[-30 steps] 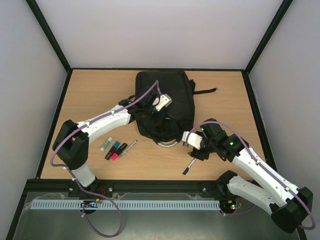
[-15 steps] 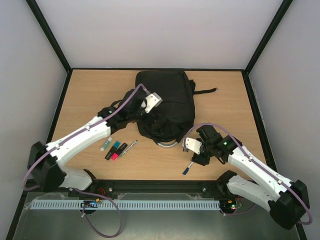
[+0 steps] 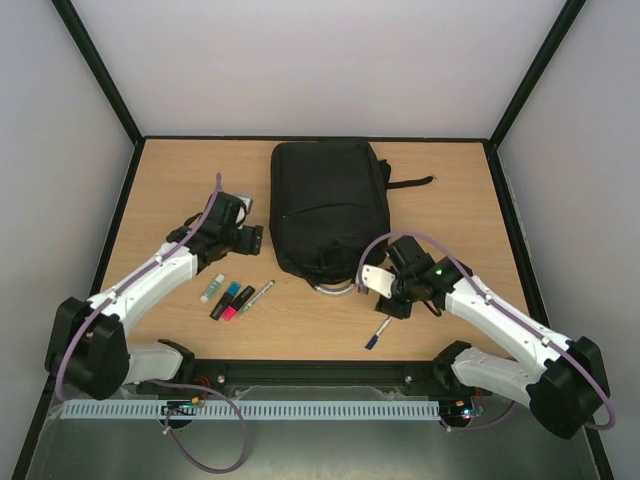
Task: Pack the student bag
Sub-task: Adjust the student bag at the center of the board.
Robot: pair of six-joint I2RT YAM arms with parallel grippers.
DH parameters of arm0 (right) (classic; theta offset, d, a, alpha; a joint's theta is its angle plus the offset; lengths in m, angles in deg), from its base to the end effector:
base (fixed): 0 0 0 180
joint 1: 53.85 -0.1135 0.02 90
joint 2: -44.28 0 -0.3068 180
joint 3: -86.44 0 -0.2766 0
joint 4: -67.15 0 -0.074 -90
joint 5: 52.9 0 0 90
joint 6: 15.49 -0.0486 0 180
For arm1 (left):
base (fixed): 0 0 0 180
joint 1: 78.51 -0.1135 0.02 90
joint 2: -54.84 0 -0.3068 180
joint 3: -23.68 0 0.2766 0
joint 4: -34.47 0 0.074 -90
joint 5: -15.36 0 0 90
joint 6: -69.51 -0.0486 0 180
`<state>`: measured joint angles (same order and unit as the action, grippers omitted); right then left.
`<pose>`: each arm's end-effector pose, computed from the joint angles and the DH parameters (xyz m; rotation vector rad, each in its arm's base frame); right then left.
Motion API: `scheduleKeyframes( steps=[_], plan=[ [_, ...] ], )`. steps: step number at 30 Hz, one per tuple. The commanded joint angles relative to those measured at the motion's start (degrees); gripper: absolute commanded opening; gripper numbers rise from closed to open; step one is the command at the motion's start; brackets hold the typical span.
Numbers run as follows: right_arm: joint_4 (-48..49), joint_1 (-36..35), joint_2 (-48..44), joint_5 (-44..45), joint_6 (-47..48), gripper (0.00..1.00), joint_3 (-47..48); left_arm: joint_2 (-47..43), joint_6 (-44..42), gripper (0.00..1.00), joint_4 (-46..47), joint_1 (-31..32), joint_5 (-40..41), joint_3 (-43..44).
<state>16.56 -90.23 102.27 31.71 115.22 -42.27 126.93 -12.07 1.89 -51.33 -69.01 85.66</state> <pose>0.1569 0.1212 0.2384 -1.6269 1.9851 0.0923 0.2583 -0.1273 0.2739 0.3287 2.2966 -0.2020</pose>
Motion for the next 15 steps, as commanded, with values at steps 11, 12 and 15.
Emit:
scheduleKeyframes(
  steps=[11, 12, 15],
  plan=[
    [11.22, 0.06, 12.58, -11.87, -10.47, 0.77, 23.79, 8.84, 0.69, 0.55, -0.11, -5.91, -5.40, 0.65],
    [11.42, -0.12, 14.50, -11.78, -10.19, 0.79, 24.72, 9.28, 0.48, 0.53, -0.28, -5.91, -6.06, 0.62],
    [13.93, -0.25, 19.83, -9.62, -9.98, 0.82, 25.72, 9.99, 0.51, 0.52, -0.51, -5.91, -6.73, 0.64]
  ],
)
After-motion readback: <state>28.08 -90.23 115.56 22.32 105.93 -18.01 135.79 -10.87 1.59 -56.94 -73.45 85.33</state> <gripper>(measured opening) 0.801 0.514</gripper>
